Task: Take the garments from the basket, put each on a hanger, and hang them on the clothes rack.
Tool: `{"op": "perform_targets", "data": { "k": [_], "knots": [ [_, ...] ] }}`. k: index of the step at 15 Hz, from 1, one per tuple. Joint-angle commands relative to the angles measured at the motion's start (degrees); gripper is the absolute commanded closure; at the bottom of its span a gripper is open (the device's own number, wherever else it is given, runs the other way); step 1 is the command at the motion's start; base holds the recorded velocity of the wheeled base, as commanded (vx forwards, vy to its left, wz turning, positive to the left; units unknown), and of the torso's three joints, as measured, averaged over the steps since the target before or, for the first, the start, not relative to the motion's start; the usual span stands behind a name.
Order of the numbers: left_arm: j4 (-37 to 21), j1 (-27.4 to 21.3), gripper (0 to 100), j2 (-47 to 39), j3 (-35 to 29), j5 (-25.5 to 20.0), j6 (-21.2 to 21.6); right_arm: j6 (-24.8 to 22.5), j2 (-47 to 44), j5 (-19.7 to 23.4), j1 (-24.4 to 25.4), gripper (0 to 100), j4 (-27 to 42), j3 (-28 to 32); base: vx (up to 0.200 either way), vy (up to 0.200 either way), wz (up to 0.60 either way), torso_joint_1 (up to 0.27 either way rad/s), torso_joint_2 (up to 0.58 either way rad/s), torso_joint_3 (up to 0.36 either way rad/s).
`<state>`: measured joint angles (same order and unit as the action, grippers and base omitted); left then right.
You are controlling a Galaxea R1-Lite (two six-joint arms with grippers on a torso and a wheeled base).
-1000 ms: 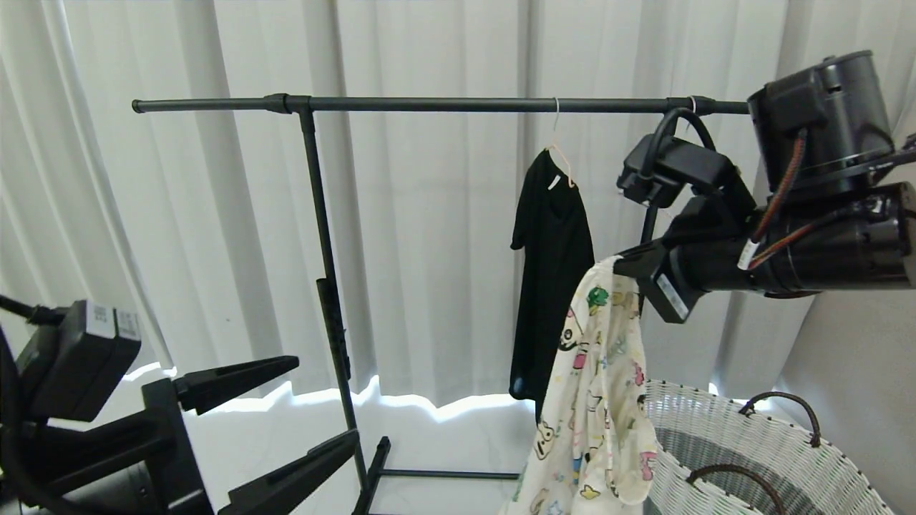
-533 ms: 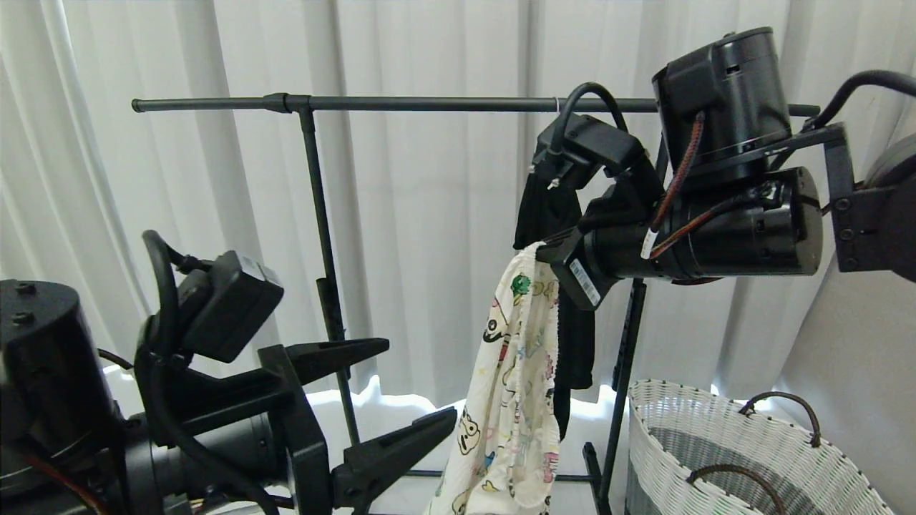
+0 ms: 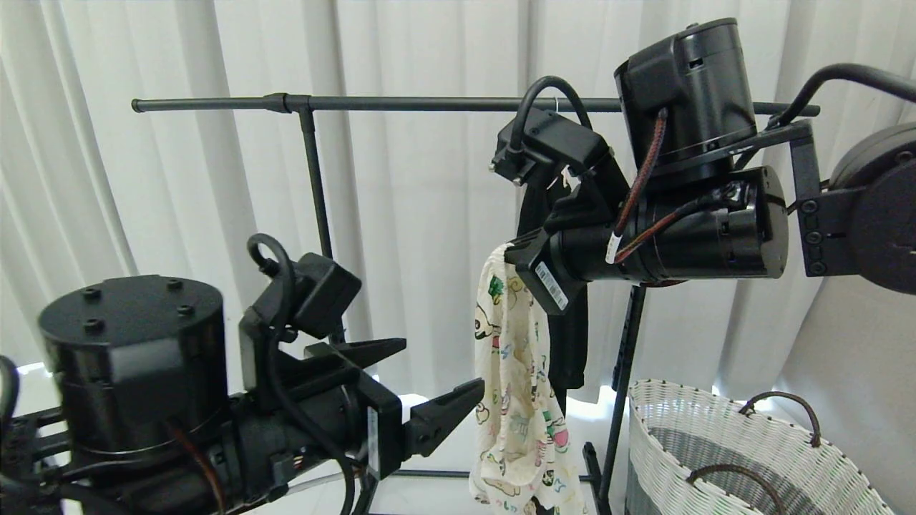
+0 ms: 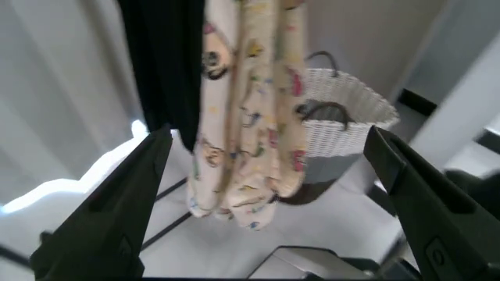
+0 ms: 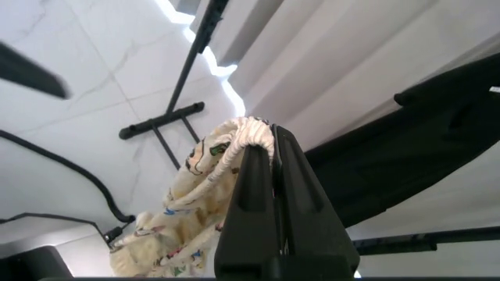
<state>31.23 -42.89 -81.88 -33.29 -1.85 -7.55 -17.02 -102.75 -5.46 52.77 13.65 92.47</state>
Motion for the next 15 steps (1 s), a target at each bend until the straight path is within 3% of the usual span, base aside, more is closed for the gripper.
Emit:
{"op": "perform_targets", "data": {
  "k": [1, 4, 9, 13, 15],
  "knots": [
    [0.2, -0.2, 0, -6.4, -2.9, 2.1, -0.1, 0.0, 0.0, -0.2, 0.1, 100, 0.1, 0.6, 0.0, 0.0, 0.0, 0.0, 0.0, 0.0],
    [0.9, -0.7, 0, -10.8, -4.1, 3.1, 0.1, 0.0, 0.1, -1.0, 0.1, 100, 0.1, 0.9, 0.0, 0.0, 0.0, 0.0, 0.0, 0.0],
    [1.8, -0.7, 0, -12.4, 1.7, 12.3, 0.1, -0.1, 1.0, -1.0, 0.1, 100, 0.1, 0.7, 0.0, 0.0, 0.0, 0.0, 0.0, 0.0],
    [7.6, -0.7, 0, -11.3, 9.6, 12.8, 0.4, -0.1, 3.0, -2.3, 0.0, 100, 0.5, 0.7, 0.0, 0.0, 0.0, 0.0, 0.0, 0.0],
    [7.8, -0.7, 0, -11.6, 11.8, 12.8, 0.5, -0.1, 4.1, -2.2, 0.0, 100, 0.7, 0.4, 0.0, 0.0, 0.0, 0.0, 0.0, 0.0]
  ]
}}
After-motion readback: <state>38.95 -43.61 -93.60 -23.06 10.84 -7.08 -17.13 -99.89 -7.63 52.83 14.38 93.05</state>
